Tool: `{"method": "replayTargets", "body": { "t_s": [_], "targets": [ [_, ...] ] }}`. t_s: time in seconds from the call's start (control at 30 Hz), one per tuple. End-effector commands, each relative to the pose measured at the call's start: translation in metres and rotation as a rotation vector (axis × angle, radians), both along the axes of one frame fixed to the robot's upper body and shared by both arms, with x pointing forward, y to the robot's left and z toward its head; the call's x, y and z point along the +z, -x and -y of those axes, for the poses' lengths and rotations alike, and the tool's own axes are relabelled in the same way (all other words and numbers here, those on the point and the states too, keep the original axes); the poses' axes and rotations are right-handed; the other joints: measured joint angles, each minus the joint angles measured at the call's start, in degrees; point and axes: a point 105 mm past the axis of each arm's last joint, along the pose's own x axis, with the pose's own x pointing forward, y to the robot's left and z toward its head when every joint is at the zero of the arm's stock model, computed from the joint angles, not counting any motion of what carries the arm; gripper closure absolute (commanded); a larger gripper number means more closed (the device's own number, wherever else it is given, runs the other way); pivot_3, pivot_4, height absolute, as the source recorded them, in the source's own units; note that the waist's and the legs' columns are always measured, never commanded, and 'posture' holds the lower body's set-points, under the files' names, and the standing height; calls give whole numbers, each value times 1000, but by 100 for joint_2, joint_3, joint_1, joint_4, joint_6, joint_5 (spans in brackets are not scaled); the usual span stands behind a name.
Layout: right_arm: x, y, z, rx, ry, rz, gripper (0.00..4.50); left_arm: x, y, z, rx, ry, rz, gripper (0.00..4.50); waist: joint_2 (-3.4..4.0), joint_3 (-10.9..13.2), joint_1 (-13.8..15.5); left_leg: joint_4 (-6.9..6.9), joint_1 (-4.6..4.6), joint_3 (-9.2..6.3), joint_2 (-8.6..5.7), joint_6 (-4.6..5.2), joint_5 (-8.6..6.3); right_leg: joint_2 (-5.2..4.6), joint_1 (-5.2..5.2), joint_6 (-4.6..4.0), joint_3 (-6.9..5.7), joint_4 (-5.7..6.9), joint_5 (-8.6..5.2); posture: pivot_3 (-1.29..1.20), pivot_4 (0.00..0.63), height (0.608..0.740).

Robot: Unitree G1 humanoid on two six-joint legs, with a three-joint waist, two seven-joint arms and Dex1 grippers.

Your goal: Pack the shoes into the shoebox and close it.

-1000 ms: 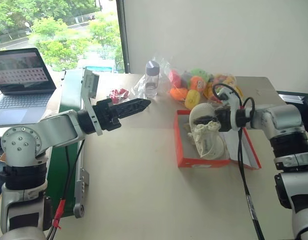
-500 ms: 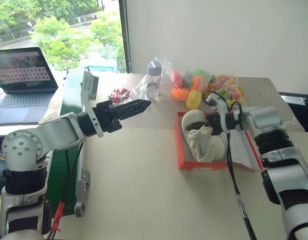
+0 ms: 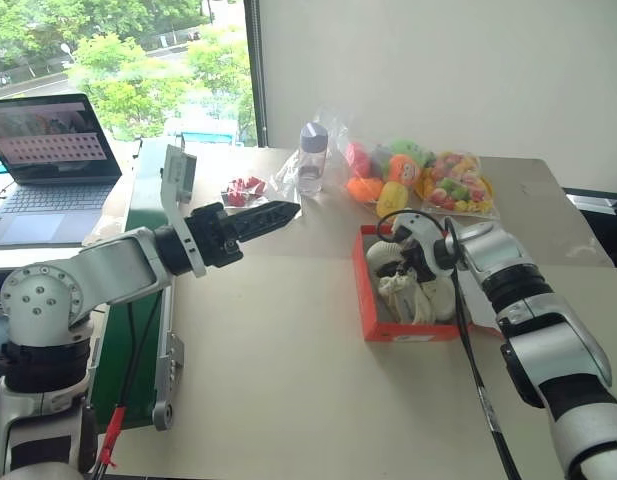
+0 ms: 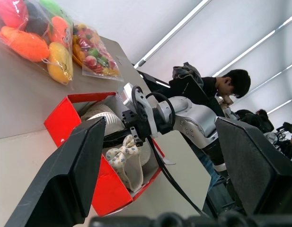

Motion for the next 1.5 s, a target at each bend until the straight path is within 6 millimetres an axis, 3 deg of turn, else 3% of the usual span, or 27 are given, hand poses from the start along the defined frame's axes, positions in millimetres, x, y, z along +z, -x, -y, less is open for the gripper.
{"method": "replayTargets", "body": {
  "t_s": [0.03, 0.33, 0.4, 0.6, 0.7, 0.73, 0.87, 1.07, 1.2, 1.33, 1.5],
  "targets": [
    [-13, -1, 11, -13, 194, 94, 4120, 10, 6, 3, -12, 7, 44, 592, -1, -1, 8, 1, 9, -2, -1, -21, -17, -3, 11, -12, -2, -1, -21, 0, 150, 740],
    [-40, 20, -27, 84, 256, 102, 4120, 10, 5, 10, -33, -1, 53, 592, -37, -23, -1, -1, 59, 3, -2, -37, -22, -9, 42, 3, -2, 9, -33, 0, 150, 740],
    [-37, 20, -36, 83, 226, 100, 3160, 10, 5, 12, -39, 0, 54, 542, -46, -29, -4, -4, 63, 5, 2, -38, -22, -5, 43, 1, -1, 9, -33, 0, 150, 740],
    [-20, 16, -47, 48, 132, 112, 1199, 10, 4, 15, -47, 4, 56, 542, -46, -29, -13, -10, 62, 8, 5, -40, -21, -1, 37, -5, 1, 10, -33, 0, 150, 740],
    [14, 15, -61, 16, -42, 107, 144, 10, 4, 17, -53, 8, 55, 542, -46, -28, -16, -14, 59, 8, 7, -41, -20, 1, 31, -10, 1, 10, -36, 0, 150, 740],
    [25, 15, -64, 12, -82, 112, 14, 10, 4, 18, -55, 8, 55, 542, -45, -28, -25, -14, 55, 8, 8, -40, -20, 2, 27, -11, 1, 10, -35, 0, 150, 740],
    [49, 14, -64, -4, -137, 134, 14, 11, 4, 18, -59, 9, 57, 542, -32, -18, -60, -14, 39, 7, 10, -39, -18, 6, 15, -15, 1, 9, -32, 0, 150, 740],
    [66, 10, -57, -47, -177, 161, 14, 12, 3, 19, -62, 9, 61, 542, -31, -15, -52, -14, 38, 7, 9, -38, -20, 6, 16, -13, 0, 6, -33, 0, 150, 740],
    [87, 9, -50, -76, -266, 170, 14, 12, 2, 18, -62, 5, 65, 542, -26, -5, -38, -13, 35, 7, 8, -37, -20, 5, 15, -13, 0, 6, -34, 0, 150, 740],
    [109, 15, -44, -31, -304, 207, 14, 11, -12, 5, 30, -36, 73, 542, -22, 1, -19, -13, 34, 6, 8, -36, -20, 6, 14, -13, 0, 6, -33, 0, 150, 740],
    [122, 20, -35, 3, -283, 257, 1323, -3, -27, -20, 151, -234, 114, 542, -24, 9, -30, -14, 34, 9, 9, -33, -21, 9, 13, -12, 0, 4, -35, 0, 150, 740]
  ]
}}
